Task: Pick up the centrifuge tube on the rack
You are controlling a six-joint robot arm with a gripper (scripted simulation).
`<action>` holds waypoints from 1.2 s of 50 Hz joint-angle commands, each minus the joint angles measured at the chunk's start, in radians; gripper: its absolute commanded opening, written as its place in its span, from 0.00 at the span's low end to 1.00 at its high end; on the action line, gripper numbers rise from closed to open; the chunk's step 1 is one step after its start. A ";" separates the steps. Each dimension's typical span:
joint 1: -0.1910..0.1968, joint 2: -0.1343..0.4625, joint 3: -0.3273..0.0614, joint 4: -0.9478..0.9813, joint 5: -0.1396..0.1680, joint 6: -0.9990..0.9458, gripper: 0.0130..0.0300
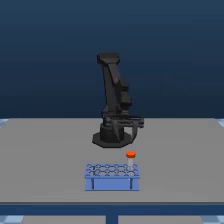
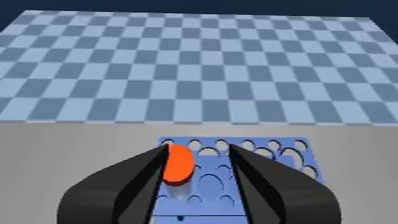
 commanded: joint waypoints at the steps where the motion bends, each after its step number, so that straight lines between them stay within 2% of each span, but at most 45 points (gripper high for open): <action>1: 0.020 0.036 -0.029 0.039 -0.006 -0.024 1.00; 13: 0.036 0.096 -0.075 0.103 -0.004 -0.061 1.00; 23: 0.041 0.120 -0.091 0.119 -0.004 -0.067 1.00; 35: 0.042 0.127 -0.092 0.103 -0.005 -0.049 1.00; 60: 0.040 0.141 -0.069 -0.030 -0.015 0.086 1.00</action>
